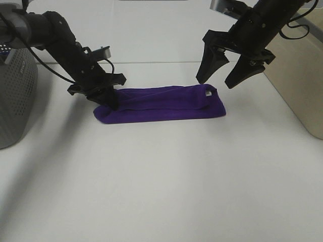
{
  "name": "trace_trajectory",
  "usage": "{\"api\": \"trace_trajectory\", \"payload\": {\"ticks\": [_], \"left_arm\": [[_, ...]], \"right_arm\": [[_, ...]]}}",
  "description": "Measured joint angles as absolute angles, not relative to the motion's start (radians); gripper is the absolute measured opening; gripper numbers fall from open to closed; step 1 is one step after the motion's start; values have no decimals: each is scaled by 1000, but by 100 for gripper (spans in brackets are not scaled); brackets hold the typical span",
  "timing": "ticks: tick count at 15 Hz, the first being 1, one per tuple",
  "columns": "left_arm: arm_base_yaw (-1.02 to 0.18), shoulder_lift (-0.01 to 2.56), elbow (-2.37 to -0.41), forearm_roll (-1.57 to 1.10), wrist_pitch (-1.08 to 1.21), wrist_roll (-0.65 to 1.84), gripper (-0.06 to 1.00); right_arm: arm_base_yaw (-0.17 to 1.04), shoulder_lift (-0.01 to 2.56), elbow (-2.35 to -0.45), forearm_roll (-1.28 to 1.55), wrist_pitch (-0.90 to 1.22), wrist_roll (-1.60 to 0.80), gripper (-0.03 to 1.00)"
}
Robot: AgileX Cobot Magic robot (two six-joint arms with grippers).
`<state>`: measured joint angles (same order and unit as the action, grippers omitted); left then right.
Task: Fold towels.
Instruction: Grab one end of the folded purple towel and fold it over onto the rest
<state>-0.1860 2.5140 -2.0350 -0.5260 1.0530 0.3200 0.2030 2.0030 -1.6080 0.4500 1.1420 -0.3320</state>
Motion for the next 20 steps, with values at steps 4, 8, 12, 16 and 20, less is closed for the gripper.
{"api": "trace_trajectory", "payload": {"ticks": [4, 8, 12, 16, 20], "left_arm": [[-149, 2413, -2035, -421, 1140, 322, 4], [-183, 2369, -2035, -570, 1128, 404, 4], [-319, 2461, -2110, -643, 1004, 402, 4], [-352, 2535, -2236, -645, 1008, 334, 4], [-395, 2559, -2272, -702, 1022, 326, 12]], "right_arm": [[203, 2003, -1608, 449, 1206, -331, 79], [203, 2003, -1608, 451, 1213, -331, 79], [203, 1962, -1608, 466, 1216, -330, 79], [203, 1904, -1608, 476, 1217, -330, 79], [203, 1865, -1608, 483, 1217, -330, 79]]}}
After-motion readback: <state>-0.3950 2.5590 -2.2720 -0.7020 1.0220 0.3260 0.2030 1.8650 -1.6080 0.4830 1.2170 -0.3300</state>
